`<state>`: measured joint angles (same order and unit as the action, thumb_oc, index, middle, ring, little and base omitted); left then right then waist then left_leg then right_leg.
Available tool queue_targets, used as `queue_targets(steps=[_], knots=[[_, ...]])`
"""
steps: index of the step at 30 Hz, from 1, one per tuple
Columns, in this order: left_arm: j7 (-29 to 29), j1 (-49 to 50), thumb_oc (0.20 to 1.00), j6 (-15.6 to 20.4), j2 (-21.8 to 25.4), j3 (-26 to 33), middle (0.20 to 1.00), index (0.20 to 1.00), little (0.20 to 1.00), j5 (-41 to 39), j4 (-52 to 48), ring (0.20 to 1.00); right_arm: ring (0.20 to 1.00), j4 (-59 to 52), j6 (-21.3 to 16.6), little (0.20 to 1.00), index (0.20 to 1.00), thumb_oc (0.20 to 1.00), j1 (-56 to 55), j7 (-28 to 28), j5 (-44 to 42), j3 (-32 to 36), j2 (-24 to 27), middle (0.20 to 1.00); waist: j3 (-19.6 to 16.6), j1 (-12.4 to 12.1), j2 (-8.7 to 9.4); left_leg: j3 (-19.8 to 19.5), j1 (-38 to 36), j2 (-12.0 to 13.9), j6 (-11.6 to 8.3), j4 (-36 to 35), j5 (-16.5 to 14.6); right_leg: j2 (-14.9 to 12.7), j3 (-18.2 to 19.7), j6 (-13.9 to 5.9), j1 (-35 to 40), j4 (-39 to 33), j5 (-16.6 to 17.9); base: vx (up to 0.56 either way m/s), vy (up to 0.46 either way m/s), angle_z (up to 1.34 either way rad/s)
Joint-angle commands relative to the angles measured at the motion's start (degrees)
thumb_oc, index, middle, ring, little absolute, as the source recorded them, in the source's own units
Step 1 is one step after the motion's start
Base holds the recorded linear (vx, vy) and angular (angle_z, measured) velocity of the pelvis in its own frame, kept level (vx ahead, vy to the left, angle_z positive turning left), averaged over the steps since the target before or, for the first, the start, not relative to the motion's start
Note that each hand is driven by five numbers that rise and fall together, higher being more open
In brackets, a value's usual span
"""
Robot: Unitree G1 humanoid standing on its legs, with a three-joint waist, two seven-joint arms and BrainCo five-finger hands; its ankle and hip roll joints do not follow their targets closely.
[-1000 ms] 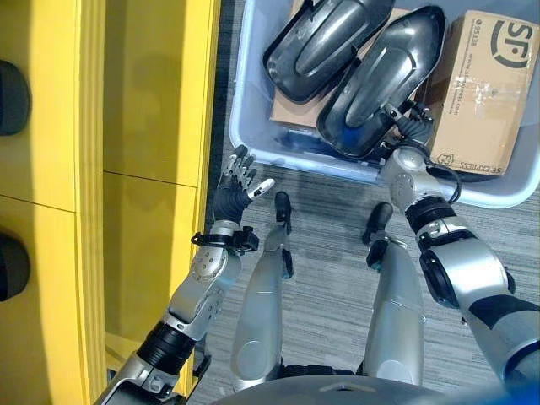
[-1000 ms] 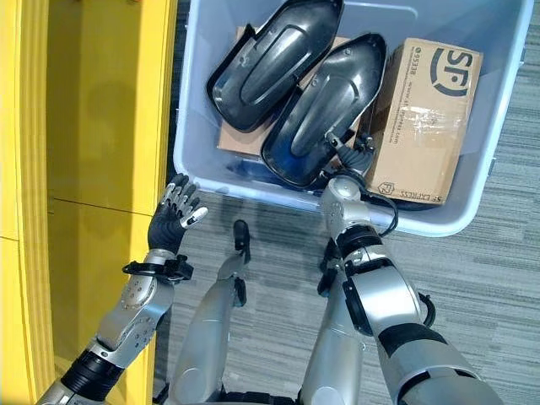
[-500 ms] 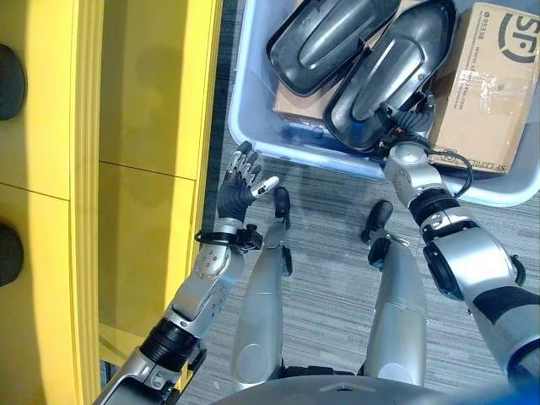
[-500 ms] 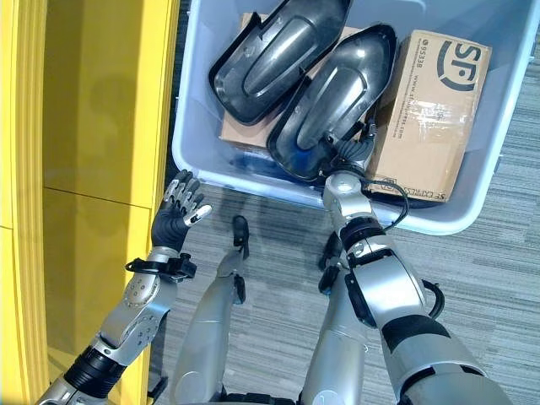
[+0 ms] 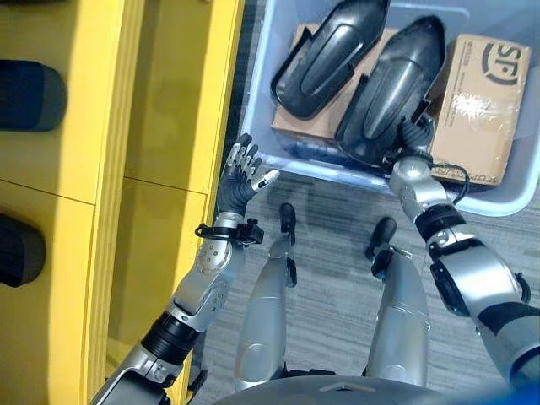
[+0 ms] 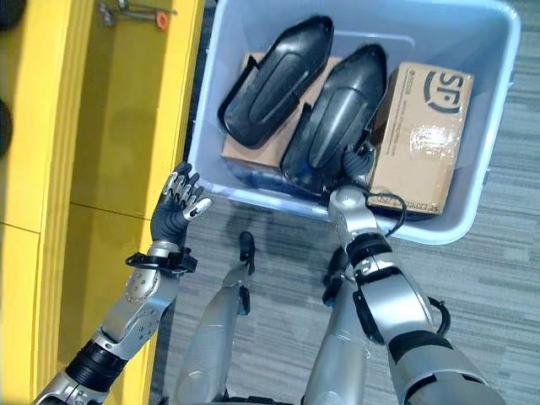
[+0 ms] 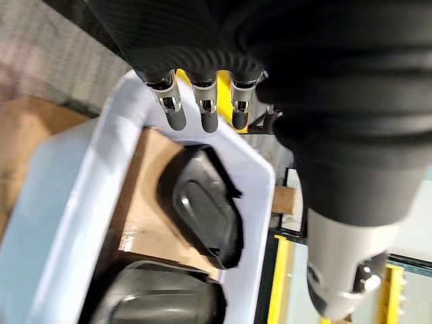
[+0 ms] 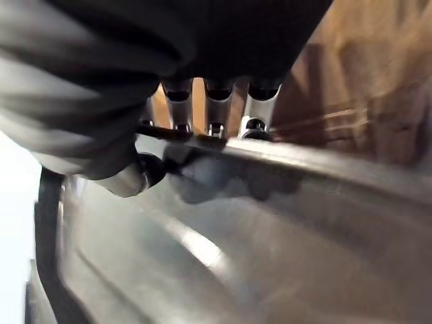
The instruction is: Move parts from the plastic box to the shelf.
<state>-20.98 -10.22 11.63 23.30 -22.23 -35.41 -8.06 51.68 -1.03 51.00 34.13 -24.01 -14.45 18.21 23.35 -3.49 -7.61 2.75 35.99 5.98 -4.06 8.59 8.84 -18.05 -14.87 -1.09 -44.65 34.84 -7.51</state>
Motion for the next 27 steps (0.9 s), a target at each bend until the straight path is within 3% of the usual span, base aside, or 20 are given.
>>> queue_targets(steps=[1,2,4,6,15,22,27], knots=[[1.2,0.0,1.0,2.4,3.9,2.6,1.0,1.0,1.0,-0.5,-5.3,1.0,0.2,-6.2,-3.3,0.2,0.2,0.2,3.7,-0.3,-0.3,1.3,-2.2,0.2,6.4,-0.5,3.08,1.0,-3.2,2.3,-0.46,6.2,-11.3,-1.0,3.0,-8.36,17.3,-19.4,3.8,-0.1,-0.016,-0.01],[1.7,0.2,1.0,2.1,4.2,3.2,1.0,1.0,1.0,-0.6,-5.2,1.0,0.2,-10.6,-4.0,0.2,0.2,0.2,2.6,-0.1,-0.5,1.8,-2.1,0.2,6.4,-0.3,3.29,1.4,-3.9,2.4,-0.12,5.3,-9.4,-1.0,2.6,-7.94,17.9,-20.6,5.4,0.0,0.0,0.0],[2.1,0.7,1.0,1.8,4.3,3.1,1.0,1.0,1.0,-0.9,-5.0,1.0,0.2,-12.0,-4.1,0.2,0.2,0.2,1.8,-0.1,-0.5,2.0,-2.2,0.2,6.4,-0.3,3.39,1.1,-5.9,2.6,-0.63,5.0,-10.6,-0.9,2.9,-8.37,19.6,-20.7,4.3,-0.03,-0.018,-0.04],[3.0,1.4,1.0,1.2,4.7,3.9,1.0,1.0,1.0,-1.3,-5.0,1.0,0.2,-20.0,-5.6,0.2,0.2,0.2,0.4,0.6,-0.4,3.3,-1.7,0.2,6.4,0.0,3.66,1.7,-8.8,3.0,-0.61,3.2,-8.4,-0.8,2.3,-8.0,22.3,-22.7,5.9,-0.11,-0.026,-0.11],[4.9,4.4,1.0,-0.7,5.3,6.1,1.0,1.0,1.0,-0.9,-4.4,1.0,0.2,-40.0,-9.0,0.2,0.2,0.2,-6.3,-0.4,0.7,5.4,-2.4,0.2,5.1,1.2,4.07,2.7,-16.9,4.4,-1.57,0.2,-7.1,-0.3,2.4,-8.2,28.8,-25.2,6.2,-0.01,-0.029,-0.1],[6.5,8.2,1.0,-2.1,5.1,9.4,1.0,1.0,1.0,0.3,-4.4,1.0,0.2,-51.3,-10.4,0.2,0.2,0.2,-14.5,-4.5,1.5,5.2,-3.2,0.2,1.3,2.2,4.29,3.5,-21.5,5.7,-2.47,-2.3,-6.0,0.4,2.4,-8.38,32.3,-26.3,5.9,0.02,-0.037,-0.07],[7.4,12.1,1.0,-3.2,3.1,13.1,1.0,1.0,1.0,1.7,-3.6,1.0,0.2,-58.9,-11.2,0.2,0.2,0.2,-27.0,-11.4,-2.1,5.1,-4.1,0.2,-1.7,3.3,4.61,3.8,-25.5,7.9,-3.2,-3.2,-5.4,1.7,2.6,-7.95,34.5,-23.8,3.4,0.01,-0.081,-0.04]])
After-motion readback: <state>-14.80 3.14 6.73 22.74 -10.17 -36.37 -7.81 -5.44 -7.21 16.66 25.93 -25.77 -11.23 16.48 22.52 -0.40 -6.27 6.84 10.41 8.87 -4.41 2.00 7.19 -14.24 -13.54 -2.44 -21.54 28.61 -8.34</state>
